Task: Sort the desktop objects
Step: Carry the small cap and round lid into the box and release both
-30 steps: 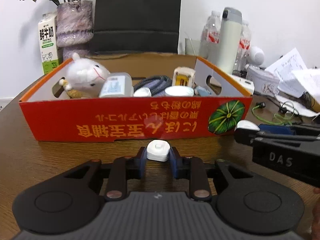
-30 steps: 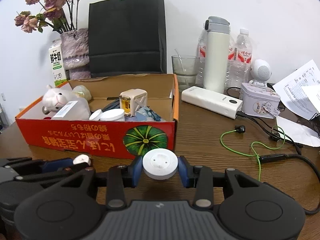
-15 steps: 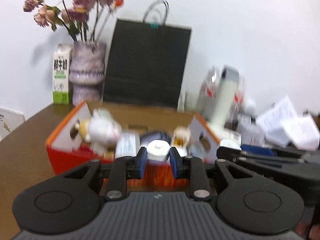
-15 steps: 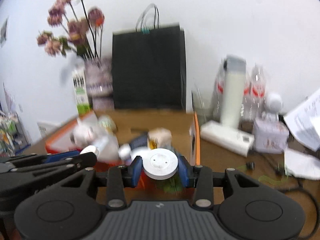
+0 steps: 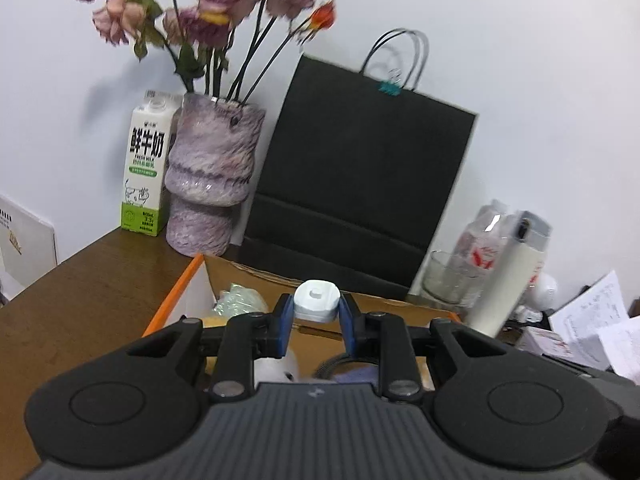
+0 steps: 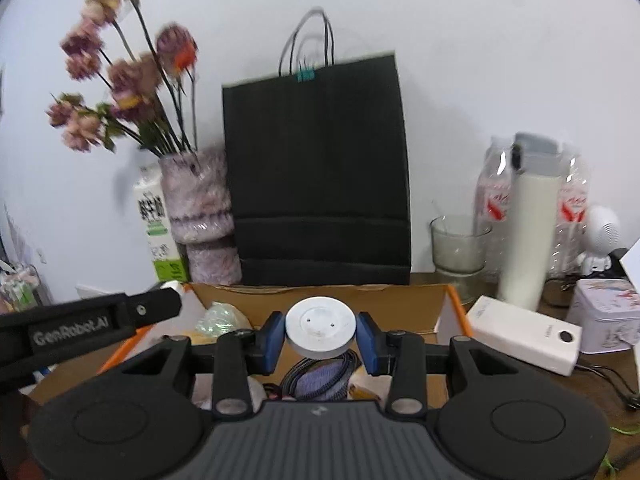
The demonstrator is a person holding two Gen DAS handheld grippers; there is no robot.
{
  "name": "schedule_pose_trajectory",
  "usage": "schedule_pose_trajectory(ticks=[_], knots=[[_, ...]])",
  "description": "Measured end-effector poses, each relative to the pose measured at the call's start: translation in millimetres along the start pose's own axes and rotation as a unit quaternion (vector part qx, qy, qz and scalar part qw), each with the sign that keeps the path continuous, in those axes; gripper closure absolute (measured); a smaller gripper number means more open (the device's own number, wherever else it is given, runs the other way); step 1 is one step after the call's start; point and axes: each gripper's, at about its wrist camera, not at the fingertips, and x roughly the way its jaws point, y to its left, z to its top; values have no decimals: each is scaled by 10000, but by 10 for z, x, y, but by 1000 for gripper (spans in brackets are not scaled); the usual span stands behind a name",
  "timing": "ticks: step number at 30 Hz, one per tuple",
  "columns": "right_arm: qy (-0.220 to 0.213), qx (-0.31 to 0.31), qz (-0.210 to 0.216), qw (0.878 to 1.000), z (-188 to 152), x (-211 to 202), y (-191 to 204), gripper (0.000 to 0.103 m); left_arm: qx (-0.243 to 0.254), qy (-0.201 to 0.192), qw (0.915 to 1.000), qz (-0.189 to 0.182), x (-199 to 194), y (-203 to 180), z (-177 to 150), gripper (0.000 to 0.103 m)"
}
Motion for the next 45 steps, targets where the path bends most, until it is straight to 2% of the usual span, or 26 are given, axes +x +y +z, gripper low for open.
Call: schedule_pose_trajectory(ticks=[9, 15, 17, 19, 21, 22, 24, 26, 27, 28, 30, 36, 38, 42, 45], knots=[[503, -64, -127, 9986, -19, 653, 98, 65, 235, 300, 9988, 320, 502, 48, 90, 78], [740, -159, -202, 9969, -68, 829, 110, 65, 302, 736, 9959, 440, 737, 91, 15, 77], [859, -157, -202, 9960, -96, 862, 102, 65, 338, 772, 9954, 456, 747, 78, -9, 77], [935, -116, -250, 9952, -106, 880, 97, 65, 364, 778, 9953, 449, 743, 64, -18, 72], [923, -67, -268, 9953, -89, 863, 81, 64, 338, 764, 9954, 477, 730, 62, -16, 51], [914, -34, -280, 9954, -77, 855, 67, 58, 309, 747, 9954, 508, 723, 64, -6, 45], [867, 27, -301, 9958, -53, 814, 43, 42, 257, 688, 9958, 544, 696, 74, 5, 32], [813, 54, -319, 9962, -24, 782, 32, 22, 197, 645, 9959, 595, 662, 81, 24, 16], [788, 61, -317, 9964, -12, 767, 28, 18, 158, 616, 9960, 623, 642, 77, 32, 5], [768, 69, -311, 9965, 0, 746, 23, 11, 127, 580, 9962, 636, 622, 79, 39, 0], [752, 82, -324, 9966, 25, 711, 23, 0, 88, 522, 9965, 652, 561, 75, 45, 0], [587, -79, -371, 9976, 22, 462, 53, 0, 78, 425, 9975, 564, 280, 44, 8, 0], [539, -149, -409, 9976, -16, 327, 58, 0, 117, 301, 9974, 647, 123, 37, -23, 0], [477, -169, -467, 9976, -128, -15, 24, 0, 213, 44, 9971, 725, -271, 16, -135, 0], [439, -153, -494, 9977, -238, -319, -7, 0, 415, 79, 9959, 796, -521, -27, -244, 0]])
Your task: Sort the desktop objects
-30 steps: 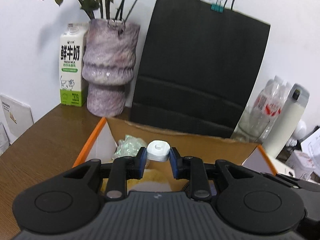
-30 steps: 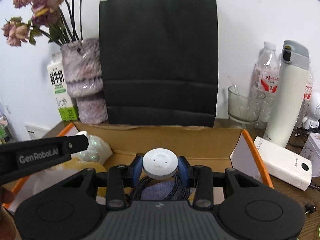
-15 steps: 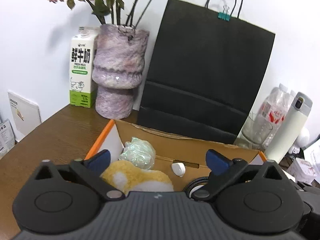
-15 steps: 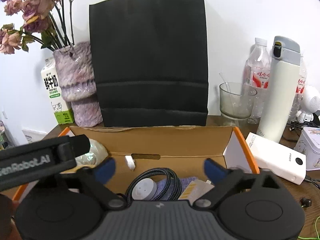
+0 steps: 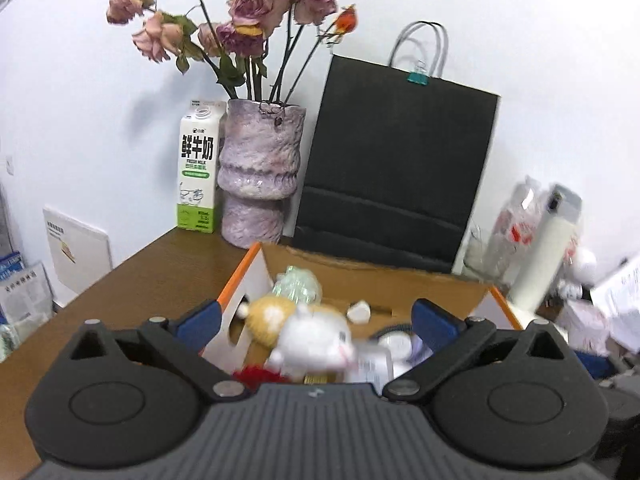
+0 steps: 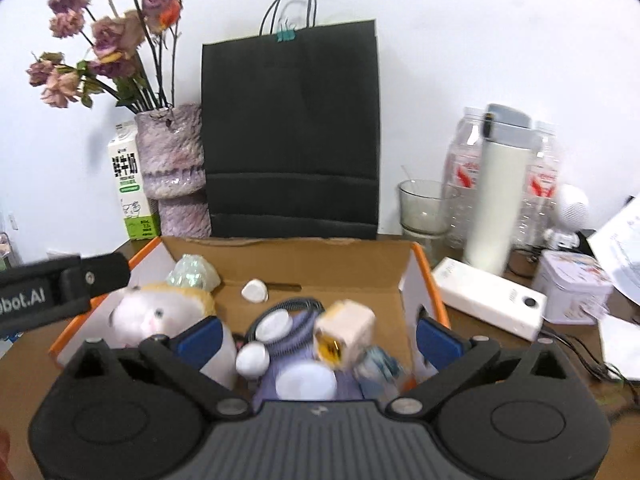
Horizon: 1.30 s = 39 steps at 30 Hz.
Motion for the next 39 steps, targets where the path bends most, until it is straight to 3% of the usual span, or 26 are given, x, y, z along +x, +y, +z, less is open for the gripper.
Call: schedule_pose_trajectory(ticks=[3, 7, 11, 15, 23, 26, 39], knots=[[0, -49, -114, 9999, -158, -274, -23, 0, 351, 106, 9993, 78, -236, -62, -152, 0], [24, -111, -249, 9996, -419, -587, -34, 0, 442, 90, 9990, 49, -504, 2, -422, 0], [192, -14, -226, 9996, -723, -763, -61, 0, 745, -58, 9972, 90, -707, 73, -688, 0], [198, 25, -206, 9996, -902, -854, -25, 0, 646, -228, 9976, -136, -889, 216, -813, 0], [157, -31, -117, 9998, -966, -931, 42, 0, 561, -138, 9977, -354, -960, 331, -936, 0], [212, 29, -142, 9997, -990, -907, 27, 0, 572, -232, 9977, -268, -1010, 327, -953, 0], [145, 103, -61, 9998, -1026, -957, 33, 0, 599, 16, 9982, -8, -928, 320, -1009, 0]])
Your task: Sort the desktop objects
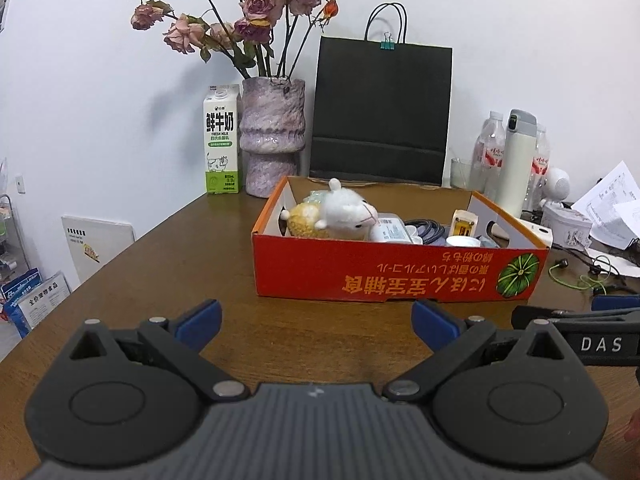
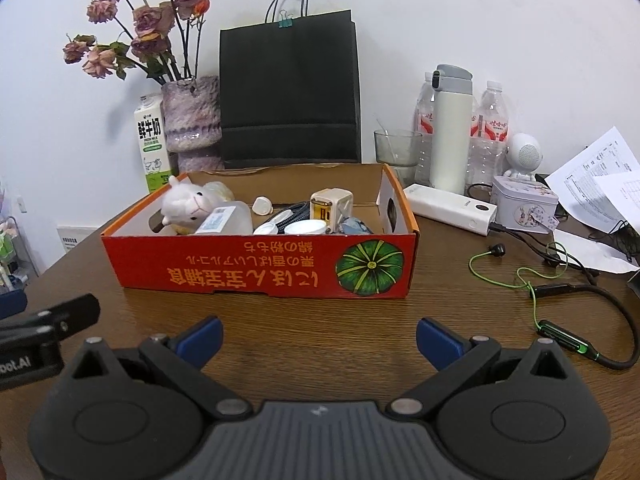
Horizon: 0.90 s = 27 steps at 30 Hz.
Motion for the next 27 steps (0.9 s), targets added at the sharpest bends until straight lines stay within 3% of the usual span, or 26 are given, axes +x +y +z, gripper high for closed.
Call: schedule_pose_trajectory(ticks=[27], knots=[[-53, -5, 65, 10000, -3, -25, 11, 0, 99, 59, 9999, -17, 11, -64, -26, 0]])
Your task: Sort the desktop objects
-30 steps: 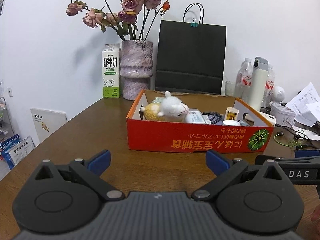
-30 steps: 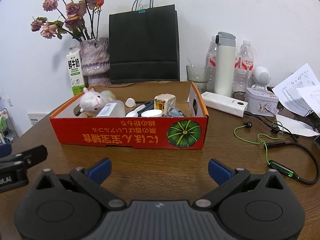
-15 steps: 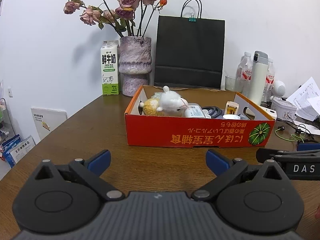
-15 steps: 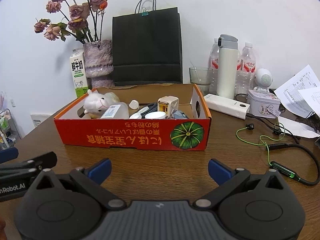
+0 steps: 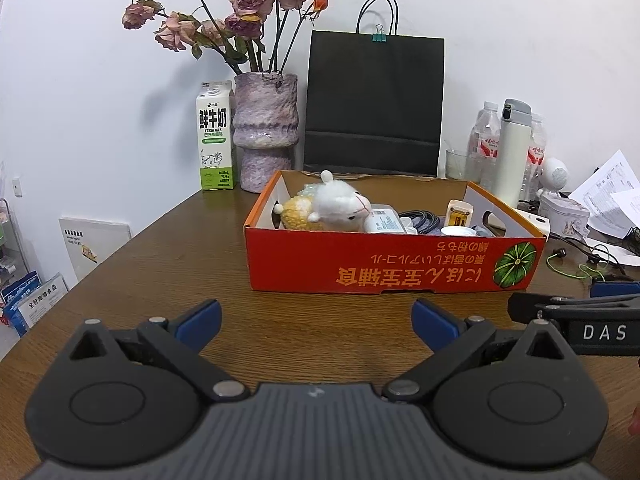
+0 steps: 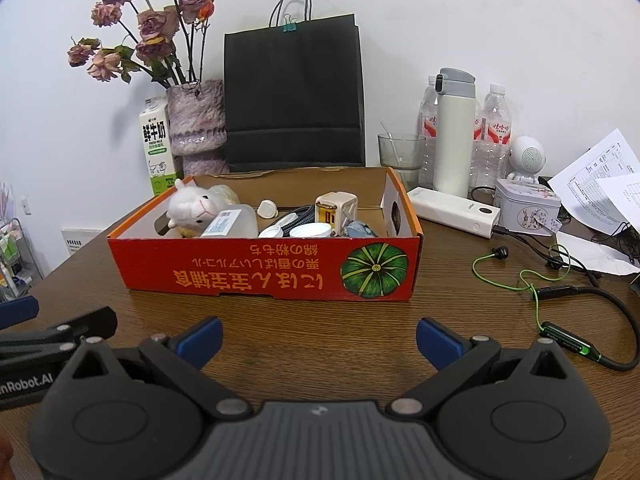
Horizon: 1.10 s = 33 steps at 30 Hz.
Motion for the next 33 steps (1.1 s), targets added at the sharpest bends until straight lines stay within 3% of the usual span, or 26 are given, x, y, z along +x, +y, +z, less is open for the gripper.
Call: schedule_pose_trajectory(ticks=[33], knots=[[10, 1, -3, 10000, -1, 3, -2, 0, 35, 31, 10000, 5, 15, -15, -16, 0]])
